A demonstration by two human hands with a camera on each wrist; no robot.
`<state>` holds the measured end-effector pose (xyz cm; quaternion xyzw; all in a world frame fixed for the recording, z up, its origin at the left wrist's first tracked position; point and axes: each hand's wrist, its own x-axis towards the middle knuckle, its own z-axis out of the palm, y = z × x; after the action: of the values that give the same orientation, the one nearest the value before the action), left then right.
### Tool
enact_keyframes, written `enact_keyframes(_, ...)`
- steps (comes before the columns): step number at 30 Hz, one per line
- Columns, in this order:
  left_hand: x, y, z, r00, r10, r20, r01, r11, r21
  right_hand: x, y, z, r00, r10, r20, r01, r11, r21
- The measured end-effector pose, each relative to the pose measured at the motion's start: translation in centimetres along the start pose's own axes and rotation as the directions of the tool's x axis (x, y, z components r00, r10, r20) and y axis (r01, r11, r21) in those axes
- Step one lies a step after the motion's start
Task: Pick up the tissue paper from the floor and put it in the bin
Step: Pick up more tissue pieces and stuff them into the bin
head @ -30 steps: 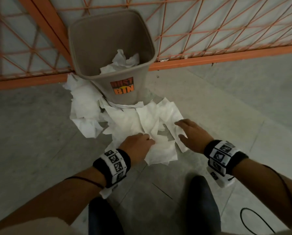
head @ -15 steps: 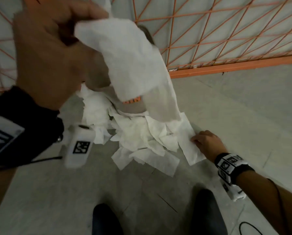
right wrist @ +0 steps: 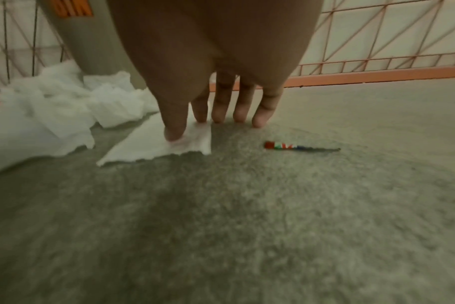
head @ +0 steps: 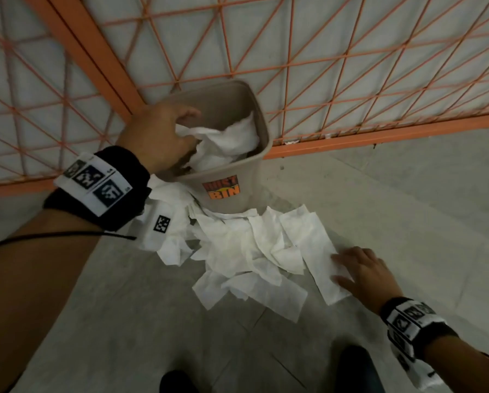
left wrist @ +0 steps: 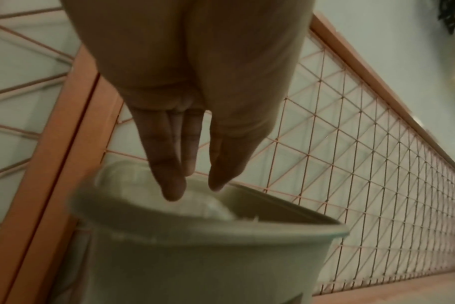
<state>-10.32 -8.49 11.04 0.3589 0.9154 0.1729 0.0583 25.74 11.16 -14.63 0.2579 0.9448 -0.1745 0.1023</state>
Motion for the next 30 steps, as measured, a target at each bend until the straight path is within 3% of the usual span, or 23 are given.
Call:
enact_keyframes(2,-0.6,-0.1,-0.8,1.0,0.012,-0.022,-0.012,1.0,-0.003,0.1,0.2,0.1,0.996,-0.014,-0.088,0.013,1.0,-0.003)
enact_keyframes(7,-5.2,2.1,-2.4,0.96,0.153,-0.232,-0.22,0.93,-0.295,0.8,0.3,0.3,0.972,-0.103,-0.21,0.093,0.994,-0.061)
enact_keyframes(10,-8.3,3.3,-1.6,0.924,0.308,-0.228,-0.367,0.883,-0.294,1.2,0.0,-0.3,0.969,-0.136,-0.208,0.12,0.989,-0.088)
enact_keyframes(14,-10.5,3.3,1.6,0.902,0.412,-0.128,-0.431,0.844,-0.319,1.2,-0.7,-0.7,0.98,-0.158,-0.124,0.145,0.984,-0.107)
enact_keyframes(19,-11.7,2.2,7.9,0.911,0.4,0.097,-0.341,0.866,-0.367,1.6,-2.2,-4.0,0.964,-0.095,-0.25,0.159,0.955,0.251)
enact_keyframes(21,-11.5,1.5,11.3,0.898,0.353,0.263,-0.283,0.92,-0.27,1.7,-3.4,-7.2,0.94,-0.112,-0.322,0.214,0.93,0.3)
enact_keyframes(24,-10.4,1.7,16.2,0.83,0.293,0.475,-0.287,0.954,-0.087,1.5,-5.3,-12.9,0.912,-0.165,-0.376,0.285,0.913,0.291)
enact_keyframes(26,-9.7,2.6,19.2,0.796,0.299,0.526,-0.348,0.937,-0.006,1.4,-6.4,-16.6,0.899,-0.18,-0.398,0.306,0.91,0.28)
enact_keyframes(30,-9.0,3.4,23.1,0.774,0.311,0.551,-0.486,0.85,0.203,1.4,-8.5,-22.1,0.879,-0.127,-0.46,0.339,0.845,0.414)
